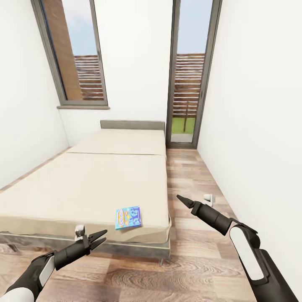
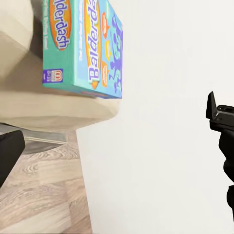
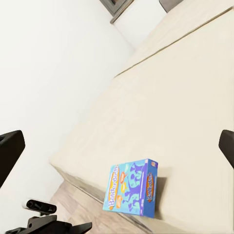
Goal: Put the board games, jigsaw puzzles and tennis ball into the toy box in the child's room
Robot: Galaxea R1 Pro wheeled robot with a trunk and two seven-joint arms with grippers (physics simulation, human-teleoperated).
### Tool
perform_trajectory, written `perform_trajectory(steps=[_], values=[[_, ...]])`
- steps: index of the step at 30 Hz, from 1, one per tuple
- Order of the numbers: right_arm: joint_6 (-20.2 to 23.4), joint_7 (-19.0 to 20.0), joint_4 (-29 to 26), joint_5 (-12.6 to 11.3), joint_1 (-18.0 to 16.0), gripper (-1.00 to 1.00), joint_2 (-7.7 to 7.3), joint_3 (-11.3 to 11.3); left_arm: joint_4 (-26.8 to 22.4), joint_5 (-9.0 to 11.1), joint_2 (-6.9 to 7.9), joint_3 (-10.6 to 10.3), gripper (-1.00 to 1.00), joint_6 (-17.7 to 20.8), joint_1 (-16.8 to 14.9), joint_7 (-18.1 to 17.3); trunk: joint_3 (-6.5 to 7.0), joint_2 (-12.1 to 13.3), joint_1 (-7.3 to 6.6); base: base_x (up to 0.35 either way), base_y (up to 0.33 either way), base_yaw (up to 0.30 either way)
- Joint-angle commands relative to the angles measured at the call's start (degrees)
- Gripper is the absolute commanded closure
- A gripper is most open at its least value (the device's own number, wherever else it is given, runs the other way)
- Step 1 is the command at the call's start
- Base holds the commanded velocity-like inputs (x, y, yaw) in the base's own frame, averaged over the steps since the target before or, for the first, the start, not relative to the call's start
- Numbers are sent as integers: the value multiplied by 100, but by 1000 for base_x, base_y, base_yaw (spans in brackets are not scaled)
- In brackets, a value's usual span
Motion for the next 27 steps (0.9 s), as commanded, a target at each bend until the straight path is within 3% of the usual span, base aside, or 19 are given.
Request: perform_trajectory(steps=[1, 13, 27], values=[[46, 3, -1, -36, -4, -100, 1, -7, -1, 4, 0, 7, -100, 58, -3, -17, -24, -44, 21, 0, 0, 0], [47, 3, 1, -39, -4, -100, 0, -12, -5, -4, 0, -2, -100, 39, -4, -59, -239, -525, 285, 0, 0, 0], [47, 3, 9, -35, -4, -100, 0, -16, -7, 3, -8, -29, -100, 20, -3, -71, -239, -525, 285, 0, -1, 0]])
